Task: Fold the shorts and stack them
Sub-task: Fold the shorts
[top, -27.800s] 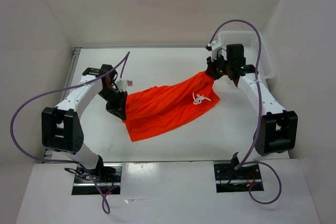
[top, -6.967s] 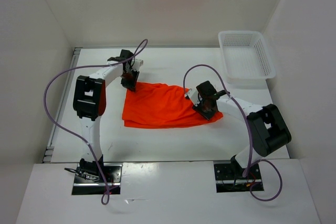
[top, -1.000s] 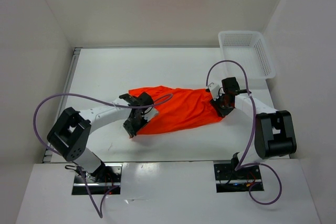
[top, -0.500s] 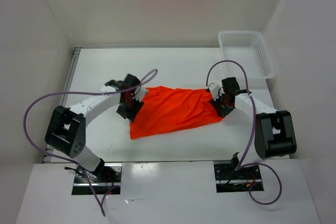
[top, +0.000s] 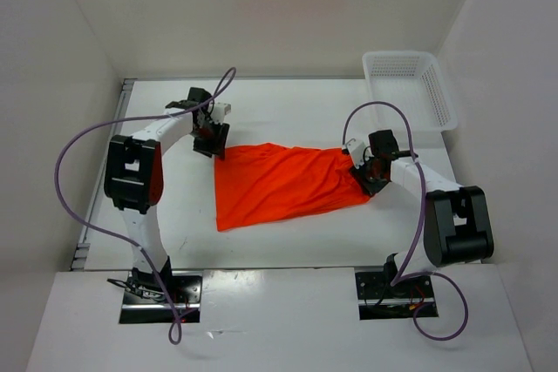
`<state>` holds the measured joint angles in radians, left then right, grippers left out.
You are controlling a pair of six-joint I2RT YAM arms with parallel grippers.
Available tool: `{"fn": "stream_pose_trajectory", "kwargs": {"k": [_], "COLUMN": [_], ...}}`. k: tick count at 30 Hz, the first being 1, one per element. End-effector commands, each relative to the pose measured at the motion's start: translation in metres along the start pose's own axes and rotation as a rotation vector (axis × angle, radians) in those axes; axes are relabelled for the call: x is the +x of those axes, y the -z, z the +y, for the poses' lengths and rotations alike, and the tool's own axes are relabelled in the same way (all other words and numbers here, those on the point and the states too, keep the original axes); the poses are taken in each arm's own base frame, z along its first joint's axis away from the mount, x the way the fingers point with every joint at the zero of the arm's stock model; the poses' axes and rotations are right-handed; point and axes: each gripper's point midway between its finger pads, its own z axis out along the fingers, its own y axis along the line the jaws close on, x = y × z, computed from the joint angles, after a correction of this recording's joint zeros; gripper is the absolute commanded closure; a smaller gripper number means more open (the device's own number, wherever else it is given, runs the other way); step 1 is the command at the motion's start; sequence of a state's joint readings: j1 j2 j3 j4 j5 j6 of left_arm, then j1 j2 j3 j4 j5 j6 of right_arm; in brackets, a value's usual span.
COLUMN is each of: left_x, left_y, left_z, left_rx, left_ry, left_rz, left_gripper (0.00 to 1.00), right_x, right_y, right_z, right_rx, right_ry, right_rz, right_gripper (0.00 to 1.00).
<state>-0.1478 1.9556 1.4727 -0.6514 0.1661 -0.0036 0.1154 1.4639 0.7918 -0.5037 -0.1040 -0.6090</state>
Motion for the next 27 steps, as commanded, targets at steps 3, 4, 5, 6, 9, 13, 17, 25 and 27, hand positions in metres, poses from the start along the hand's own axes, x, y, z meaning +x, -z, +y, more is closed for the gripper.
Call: {"fn": "stream_pose_trajectory", "kwargs": {"k": [3,4,5,6,9,13,17,25,27], "left_x": [-0.018,-0.020,-0.020,-0.015,-0.014,-0.017,-0.032,-0.045,-0.039], "left_y": [-0.012,-0.014,-0.019,-0.026,-0.039,-0.047,-0.032,-0.011,-0.016], "left_z": [-0.015,-0.015,-0.016,-0.015,-0.017,-0.011,-0.002,0.020,0.023], "left_rx": [0.077,0.077,0.067,0.068,0.050,0.027,-0.041,-0.114,-0.126], "left_ry": [-0.023,-0.023,-0.033,-0.028,-0.044,-0.049,-0.059,-0.034,-0.030], "left_rz": [-0.030,-0.030,-0.026,-0.007,0.003,-0.022,-0.080,-0.137,-0.118], "left_gripper": [0.44,0.44,0.44,0.44,0.50,0.76,0.91,0.92,0.89], "right_x": [0.004,0.004,0.004,0.004,0.001,0.005,0.006,0.010,0.010], "right_y": [0.003,0.003,0.003,0.003,0.003,0.001,0.004,0.005,0.005], "right_z": [0.000,0.001,0.001,0.001,-0.001,0.001,0.000,0.003,0.003], "right_rx": [0.025,0.025,0.025,0.025,0.031,0.026,0.038,0.038,0.038], "right_ry": [0.027,0.027,0.027,0.027,0.028,0.027,0.028,0.037,0.037], "right_rz": [-0.006,-0.006,-0.006,-0.006,-0.015,-0.007,-0.010,-0.009,-0.009], "right_gripper": [1.00,1.00,1.00,1.00,1.00,1.00,1.00,1.00,1.00]}}
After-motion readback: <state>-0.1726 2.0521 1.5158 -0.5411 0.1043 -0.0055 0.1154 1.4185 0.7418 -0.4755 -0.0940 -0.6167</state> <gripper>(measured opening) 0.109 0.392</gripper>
